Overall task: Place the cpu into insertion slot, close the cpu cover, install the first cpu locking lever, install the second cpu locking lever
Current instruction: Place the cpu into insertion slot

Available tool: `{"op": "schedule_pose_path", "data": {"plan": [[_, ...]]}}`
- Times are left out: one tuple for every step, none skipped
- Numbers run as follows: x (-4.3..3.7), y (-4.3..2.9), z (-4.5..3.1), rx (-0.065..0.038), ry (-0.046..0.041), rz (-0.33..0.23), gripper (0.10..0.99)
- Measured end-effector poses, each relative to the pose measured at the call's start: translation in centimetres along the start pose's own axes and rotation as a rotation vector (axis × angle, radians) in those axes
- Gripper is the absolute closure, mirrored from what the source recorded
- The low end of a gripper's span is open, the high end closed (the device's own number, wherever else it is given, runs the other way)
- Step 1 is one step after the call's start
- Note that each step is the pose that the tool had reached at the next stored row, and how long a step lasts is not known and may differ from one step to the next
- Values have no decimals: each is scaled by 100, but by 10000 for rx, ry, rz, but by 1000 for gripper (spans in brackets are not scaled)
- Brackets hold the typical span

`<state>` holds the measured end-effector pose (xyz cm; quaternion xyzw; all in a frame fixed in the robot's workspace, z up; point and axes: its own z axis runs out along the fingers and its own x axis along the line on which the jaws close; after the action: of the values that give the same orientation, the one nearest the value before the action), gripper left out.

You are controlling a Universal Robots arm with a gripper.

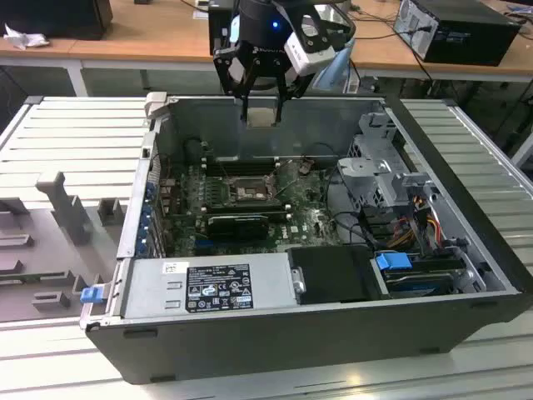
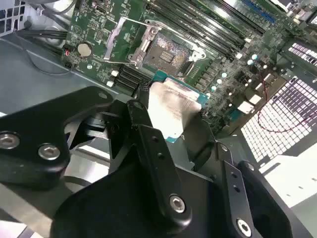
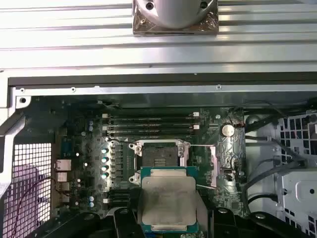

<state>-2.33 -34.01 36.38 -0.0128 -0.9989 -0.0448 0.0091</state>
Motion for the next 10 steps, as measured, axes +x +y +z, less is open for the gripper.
{"op": "schedule_pose_path", "data": {"plan": [[0,0,0,-2,-12,138,561],[0,0,0,-11,-51,563,561],[0,0,0,-13,-62,695,561],[0,0,0,-21,-98,1094,561],[0,0,0,-24,-115,1286,561],[0,0,0,-26,-127,1412,561],[0,0,0,-29,-141,1569,561],[1,0,1,-32,-170,1890,561],[0,0,1,-32,-206,2285,561],[0,0,1,-32,-228,2529,561]]}}
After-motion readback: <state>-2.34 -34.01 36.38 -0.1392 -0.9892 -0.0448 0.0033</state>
